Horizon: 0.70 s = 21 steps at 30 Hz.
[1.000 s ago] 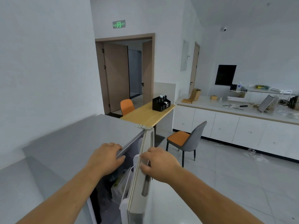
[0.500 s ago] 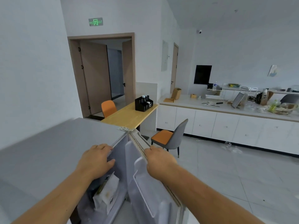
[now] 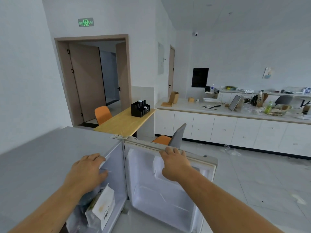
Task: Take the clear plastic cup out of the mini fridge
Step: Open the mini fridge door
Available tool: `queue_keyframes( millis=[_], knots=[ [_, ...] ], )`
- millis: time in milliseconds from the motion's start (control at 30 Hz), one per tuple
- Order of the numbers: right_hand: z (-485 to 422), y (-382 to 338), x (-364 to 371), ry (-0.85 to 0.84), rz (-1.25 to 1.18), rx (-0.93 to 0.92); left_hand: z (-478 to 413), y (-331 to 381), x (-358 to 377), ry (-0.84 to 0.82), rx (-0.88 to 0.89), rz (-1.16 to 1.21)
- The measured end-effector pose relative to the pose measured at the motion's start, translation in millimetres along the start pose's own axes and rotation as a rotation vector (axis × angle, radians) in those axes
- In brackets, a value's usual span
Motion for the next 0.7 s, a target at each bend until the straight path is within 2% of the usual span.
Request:
queue_keyframes(
  millis=[333,500,633,700],
  knots=[
    [-7,56,7,-0.013,-0.013,-0.128,32,21,-7,-0.073,-0.117,-0.011],
    [-25,79,3,0.167,-0.064,-0.147,65,31,-11,-0.04,-0.151,-0.096],
    [-42,88,10,0.016,0.066,-0.113,75,37,-9,-0.028,-0.185,-0.149],
    [-44,84,18,0.026,0.081,-0.079,75,41,-6,-0.026,-0.203,-0.157]
  ],
)
Point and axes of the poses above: each hand's wrist, its own z-axis away from the middle knuckle, its own x-axis out of the palm, y = z × x, the point moved 1 cm from there along -z, towards the middle knuckle, and after that the axes turned 2 degrees about x, right-handed, at the moved point
